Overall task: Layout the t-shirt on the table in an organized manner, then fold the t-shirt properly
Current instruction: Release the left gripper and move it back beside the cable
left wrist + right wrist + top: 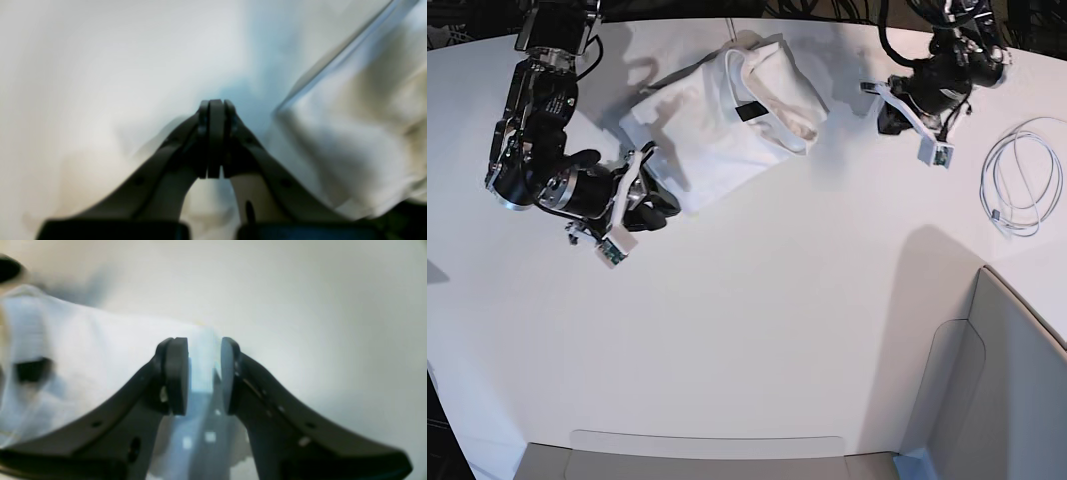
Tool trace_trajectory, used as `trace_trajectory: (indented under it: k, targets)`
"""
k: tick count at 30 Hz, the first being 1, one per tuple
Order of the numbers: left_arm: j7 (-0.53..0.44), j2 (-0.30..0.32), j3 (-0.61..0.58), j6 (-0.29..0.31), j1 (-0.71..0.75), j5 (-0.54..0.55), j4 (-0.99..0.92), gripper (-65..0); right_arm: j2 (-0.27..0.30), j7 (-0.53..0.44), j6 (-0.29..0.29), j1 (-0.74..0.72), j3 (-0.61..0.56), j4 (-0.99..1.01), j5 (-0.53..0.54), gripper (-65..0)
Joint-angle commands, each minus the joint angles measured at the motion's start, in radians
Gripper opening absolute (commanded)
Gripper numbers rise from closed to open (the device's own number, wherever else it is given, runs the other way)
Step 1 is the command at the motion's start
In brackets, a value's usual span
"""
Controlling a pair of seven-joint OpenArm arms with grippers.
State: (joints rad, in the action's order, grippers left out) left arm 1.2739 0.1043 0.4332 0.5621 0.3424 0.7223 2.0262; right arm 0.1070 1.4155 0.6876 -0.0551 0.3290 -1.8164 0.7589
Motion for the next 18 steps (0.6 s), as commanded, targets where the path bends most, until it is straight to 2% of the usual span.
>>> trace_trajectory:
  k: [1,3,4,5,8,16,18]
  targets:
    - [-0.013,0.008,0.029,0.0,-0.012,0.101,0.02,-65.0,0.012,-0.019,0.011,-0.015,0.008,-0.012,0.027,-50.1]
    - [0.0,0.013,0.092,0.0,-0.039,0.267,0.018,-65.0,0.02,-0.019,0.011,-0.009,0.011,-0.01,0.027,-57.4]
    - [0.019,0.008,0.12,0.0,-0.053,0.329,0.018,-65.0,0.021,-0.019,0.011,-0.007,0.009,-0.01,0.024,-62.6]
    - [0.04,0.007,0.137,0.0,-0.064,0.385,0.018,-65.0,0.021,-0.019,0.011,-0.005,0.008,-0.01,0.02,-65.0]
    - [0.068,-0.007,0.123,0.0,-0.065,0.481,0.017,-65.0,0.021,-0.019,0.011,-0.001,0.003,-0.01,-0.002,-65.0]
    - [0.086,-0.188,-0.096,-0.003,-0.012,0.481,0.017,-65.0,0.017,-0.019,0.011,0.03,-0.021,-0.012,-0.008,-65.0]
    - [0.082,-0.199,-0.104,-0.004,0.013,0.438,0.02,-65.0,0.013,-0.019,0.011,0.036,-0.021,-0.012,-0.009,-65.0]
